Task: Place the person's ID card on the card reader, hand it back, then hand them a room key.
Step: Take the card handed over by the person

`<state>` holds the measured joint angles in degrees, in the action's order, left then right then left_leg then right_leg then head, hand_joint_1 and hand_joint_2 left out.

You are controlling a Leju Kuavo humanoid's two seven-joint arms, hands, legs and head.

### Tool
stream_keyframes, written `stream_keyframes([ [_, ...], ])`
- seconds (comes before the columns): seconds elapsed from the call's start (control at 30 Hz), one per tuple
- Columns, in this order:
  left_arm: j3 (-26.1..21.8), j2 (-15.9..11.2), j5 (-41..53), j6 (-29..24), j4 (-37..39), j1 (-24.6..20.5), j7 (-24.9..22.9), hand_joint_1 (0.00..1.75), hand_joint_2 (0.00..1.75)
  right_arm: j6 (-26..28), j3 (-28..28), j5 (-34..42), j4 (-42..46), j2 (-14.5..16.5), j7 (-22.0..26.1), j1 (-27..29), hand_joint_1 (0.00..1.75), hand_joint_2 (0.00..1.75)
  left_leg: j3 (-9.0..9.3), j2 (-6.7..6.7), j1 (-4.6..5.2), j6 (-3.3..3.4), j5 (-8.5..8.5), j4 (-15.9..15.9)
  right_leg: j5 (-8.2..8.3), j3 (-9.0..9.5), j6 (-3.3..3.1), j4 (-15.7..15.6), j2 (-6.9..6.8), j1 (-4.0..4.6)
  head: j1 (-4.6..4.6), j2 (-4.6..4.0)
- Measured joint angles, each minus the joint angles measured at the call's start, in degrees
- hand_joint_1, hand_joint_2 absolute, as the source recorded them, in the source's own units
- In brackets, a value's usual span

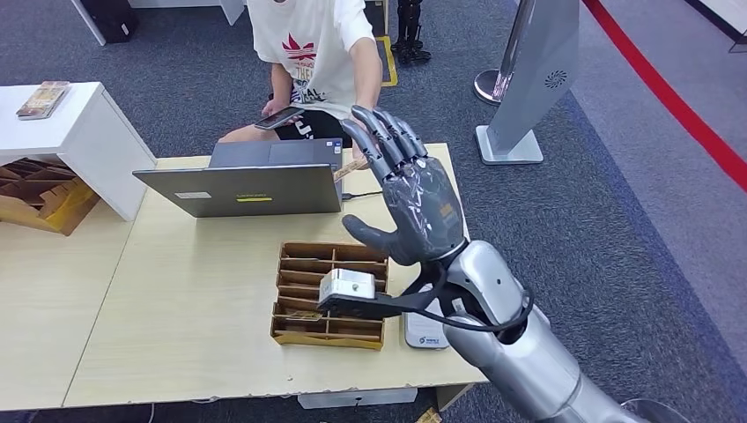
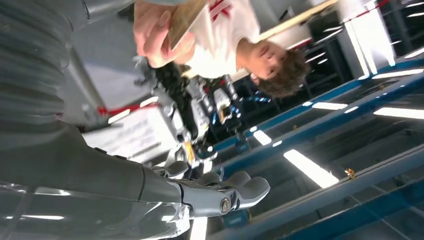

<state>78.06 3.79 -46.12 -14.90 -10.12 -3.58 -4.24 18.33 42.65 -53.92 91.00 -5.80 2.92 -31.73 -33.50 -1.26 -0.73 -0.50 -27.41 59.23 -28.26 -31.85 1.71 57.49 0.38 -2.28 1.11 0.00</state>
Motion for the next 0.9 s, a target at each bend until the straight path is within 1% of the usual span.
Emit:
stream_keyframes([
  [0.33,0.95,-0.35,2.02,1.14,0.0,-0.5,-0.8,0.0,0.0,6.2,1.26,-13.86,-11.39,0.07,-3.04,-5.36,0.0,1.75,0.0,-0.03,0.02,0.01,0.0,0.0,0.0,0.0,0.0,0.0,-0.02,-0.02,0.0,0.0],
  [0.4,0.97,-0.42,2.25,1.38,0.0,-0.56,-0.91,0.0,0.0,7.24,1.32,-15.75,-13.15,0.07,-3.74,-6.06,0.78,1.75,0.0,-0.03,0.02,0.02,0.01,0.0,0.0,0.0,0.01,0.0,-0.02,-0.02,0.0,0.0],
  [0.47,0.98,-0.46,2.38,1.55,0.0,-0.58,-0.93,0.0,0.0,7.94,1.3,-16.96,-14.48,0.08,-4.3,-6.45,1.65,1.75,0.0,-0.02,0.02,0.03,0.02,0.0,0.0,0.0,0.01,0.0,-0.02,-0.02,-0.01,0.0],
  [0.53,0.98,-0.47,2.44,1.6,0.0,-0.6,-0.95,0.0,0.0,8.41,1.23,-17.46,-15.43,0.1,-4.67,-6.63,1.75,1.75,0.0,-0.03,0.02,0.03,0.02,0.0,0.0,0.0,0.01,0.0,-0.02,-0.02,0.0,0.0],
  [0.9,1.02,-0.48,2.45,1.61,0.0,-0.62,-1.03,0.0,0.0,8.93,0.1,-17.87,-17.83,0.47,-5.44,-6.67,1.75,1.75,0.0,-0.02,0.02,0.03,0.01,0.0,0.0,-0.02,0.01,0.0,-0.03,-0.02,0.0,0.0],
])
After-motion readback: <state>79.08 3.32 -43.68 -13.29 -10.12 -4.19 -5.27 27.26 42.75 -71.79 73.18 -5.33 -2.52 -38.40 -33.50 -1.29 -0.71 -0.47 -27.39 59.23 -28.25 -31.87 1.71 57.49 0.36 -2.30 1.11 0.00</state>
